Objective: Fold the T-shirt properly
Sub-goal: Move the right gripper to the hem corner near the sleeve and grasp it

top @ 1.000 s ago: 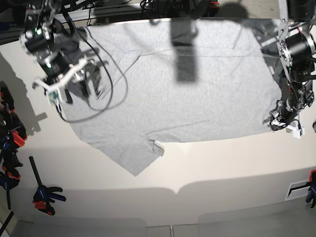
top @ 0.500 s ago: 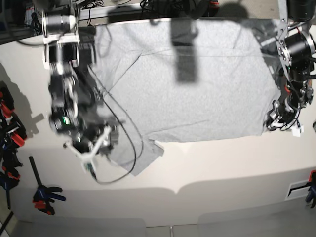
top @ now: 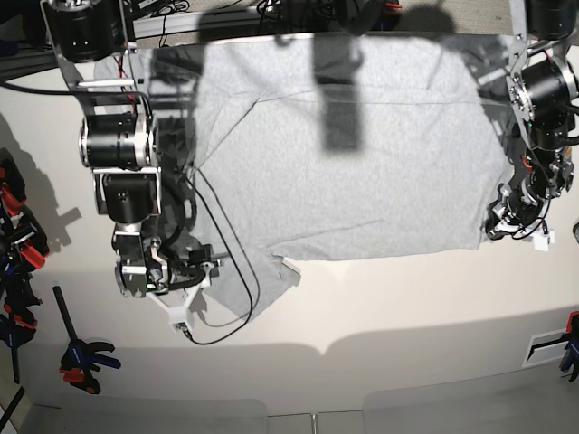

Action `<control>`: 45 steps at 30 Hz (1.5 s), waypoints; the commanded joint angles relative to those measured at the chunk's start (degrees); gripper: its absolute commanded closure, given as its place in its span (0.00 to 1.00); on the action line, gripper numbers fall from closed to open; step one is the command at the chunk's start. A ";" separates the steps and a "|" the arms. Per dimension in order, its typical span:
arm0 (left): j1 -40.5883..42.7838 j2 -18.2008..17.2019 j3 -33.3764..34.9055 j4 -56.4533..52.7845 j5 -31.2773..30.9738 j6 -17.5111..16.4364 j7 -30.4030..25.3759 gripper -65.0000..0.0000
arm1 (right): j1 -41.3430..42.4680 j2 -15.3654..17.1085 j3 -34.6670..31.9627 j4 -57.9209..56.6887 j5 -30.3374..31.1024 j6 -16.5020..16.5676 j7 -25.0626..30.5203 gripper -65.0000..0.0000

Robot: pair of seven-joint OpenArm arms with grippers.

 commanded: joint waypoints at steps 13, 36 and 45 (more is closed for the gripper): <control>-1.31 -0.98 0.04 0.52 -0.28 -0.22 -0.26 1.00 | -2.64 0.17 0.20 0.72 -0.79 0.44 2.45 1.00; -0.57 -1.49 0.04 19.50 -0.07 -0.20 12.41 1.00 | 5.62 0.35 0.20 4.11 -0.17 2.08 0.55 1.00; 13.90 -1.49 0.02 38.36 -0.31 -0.20 11.78 1.00 | -2.36 3.43 0.20 19.89 8.63 4.63 -6.71 1.00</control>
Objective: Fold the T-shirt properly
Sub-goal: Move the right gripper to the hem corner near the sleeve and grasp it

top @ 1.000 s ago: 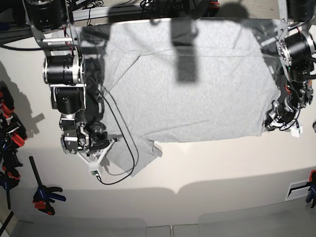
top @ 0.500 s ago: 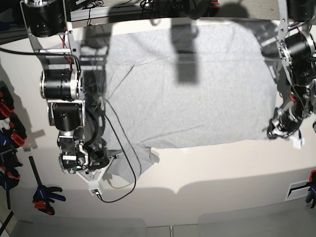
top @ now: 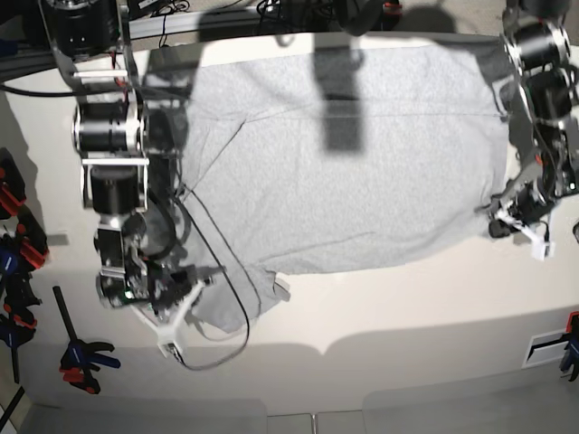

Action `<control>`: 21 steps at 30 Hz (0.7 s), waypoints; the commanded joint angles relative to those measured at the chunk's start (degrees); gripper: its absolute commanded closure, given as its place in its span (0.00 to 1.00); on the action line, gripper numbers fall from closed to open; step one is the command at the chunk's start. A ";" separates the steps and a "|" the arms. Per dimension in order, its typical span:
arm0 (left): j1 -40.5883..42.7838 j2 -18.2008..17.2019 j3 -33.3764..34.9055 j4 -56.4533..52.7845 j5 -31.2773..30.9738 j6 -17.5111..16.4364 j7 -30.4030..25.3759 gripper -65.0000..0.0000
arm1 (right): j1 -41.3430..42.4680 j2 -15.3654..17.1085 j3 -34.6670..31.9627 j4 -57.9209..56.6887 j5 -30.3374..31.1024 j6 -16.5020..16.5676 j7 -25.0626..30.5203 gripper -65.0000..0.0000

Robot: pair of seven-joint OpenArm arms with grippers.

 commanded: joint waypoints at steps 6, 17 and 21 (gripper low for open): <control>8.76 -1.27 -0.37 18.82 -2.47 3.65 2.69 1.00 | -9.22 0.70 0.31 16.20 0.87 1.99 -2.47 1.00; 23.26 -1.22 -2.40 38.95 -2.36 6.73 3.85 1.00 | -31.71 0.70 13.64 49.18 4.92 2.73 -7.61 1.00; 26.18 -1.09 -6.69 43.19 -2.38 6.86 4.92 1.00 | -37.79 0.68 19.12 58.31 9.97 4.37 -9.42 1.00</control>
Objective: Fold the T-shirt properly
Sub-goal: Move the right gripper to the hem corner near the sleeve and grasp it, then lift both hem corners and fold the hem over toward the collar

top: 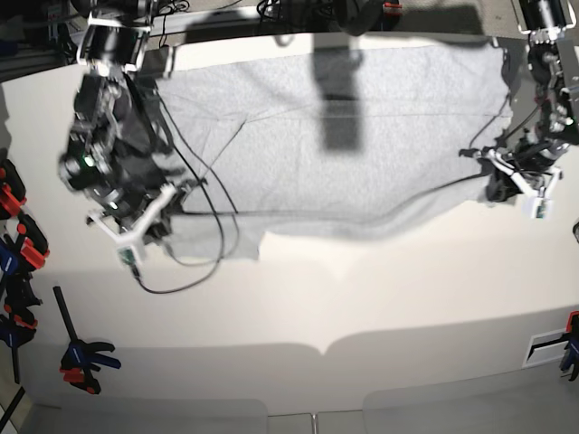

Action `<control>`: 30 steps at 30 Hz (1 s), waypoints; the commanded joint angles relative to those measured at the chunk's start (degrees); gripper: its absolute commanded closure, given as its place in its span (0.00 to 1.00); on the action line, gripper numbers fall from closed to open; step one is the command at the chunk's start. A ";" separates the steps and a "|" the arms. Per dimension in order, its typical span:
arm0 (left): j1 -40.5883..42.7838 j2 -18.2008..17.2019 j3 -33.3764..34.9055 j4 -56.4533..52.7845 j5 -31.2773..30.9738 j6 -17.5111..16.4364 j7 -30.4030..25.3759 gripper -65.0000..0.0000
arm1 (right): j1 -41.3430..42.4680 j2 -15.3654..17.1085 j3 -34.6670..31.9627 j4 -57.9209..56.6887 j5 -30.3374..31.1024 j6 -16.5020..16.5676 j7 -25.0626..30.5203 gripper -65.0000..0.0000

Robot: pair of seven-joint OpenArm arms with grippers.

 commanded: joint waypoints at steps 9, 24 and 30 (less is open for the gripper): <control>6.58 -1.14 -6.58 4.50 -3.89 -0.07 3.32 1.00 | -9.03 0.50 5.22 14.95 6.51 1.49 -4.63 1.00; 15.43 -0.31 -8.07 5.84 -7.67 -0.11 6.56 1.00 | -23.28 0.48 11.30 20.94 6.32 1.49 -7.37 1.00; 16.00 2.58 -8.07 5.97 -6.60 -0.20 7.39 1.00 | -27.08 0.17 11.43 20.94 6.34 1.46 -7.30 1.00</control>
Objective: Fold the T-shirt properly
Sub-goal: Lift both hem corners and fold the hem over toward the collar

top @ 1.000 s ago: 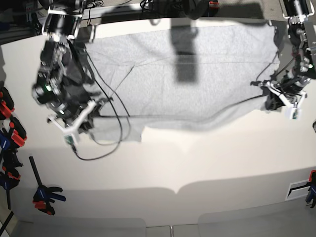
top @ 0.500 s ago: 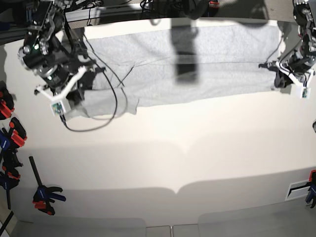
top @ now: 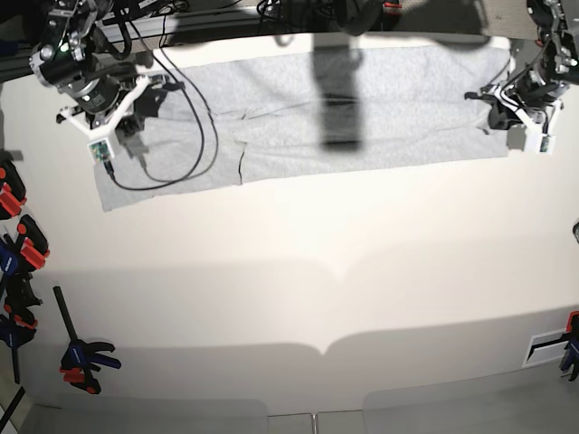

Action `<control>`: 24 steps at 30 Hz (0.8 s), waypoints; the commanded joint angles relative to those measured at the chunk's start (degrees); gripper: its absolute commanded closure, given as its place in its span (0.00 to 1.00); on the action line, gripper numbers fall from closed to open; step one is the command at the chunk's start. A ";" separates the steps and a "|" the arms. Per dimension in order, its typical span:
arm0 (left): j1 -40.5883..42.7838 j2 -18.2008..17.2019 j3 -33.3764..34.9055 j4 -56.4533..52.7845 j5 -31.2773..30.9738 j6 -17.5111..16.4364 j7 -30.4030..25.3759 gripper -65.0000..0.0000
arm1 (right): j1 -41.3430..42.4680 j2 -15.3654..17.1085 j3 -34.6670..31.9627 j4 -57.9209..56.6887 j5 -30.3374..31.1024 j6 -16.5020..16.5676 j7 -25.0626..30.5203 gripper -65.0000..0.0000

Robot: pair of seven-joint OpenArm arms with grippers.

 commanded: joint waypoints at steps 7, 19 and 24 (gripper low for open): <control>-0.26 -0.57 -0.70 1.09 0.07 -0.24 1.07 1.00 | -0.76 -1.31 0.44 1.18 -2.16 0.22 1.16 1.00; -0.24 -0.52 -4.81 1.09 7.43 -0.20 0.66 1.00 | -0.79 -1.27 0.48 1.18 -6.27 0.13 1.11 1.00; -0.22 -0.52 -5.07 1.09 7.23 -0.20 3.13 1.00 | -0.81 -1.27 0.48 1.18 -6.01 0.15 -0.15 1.00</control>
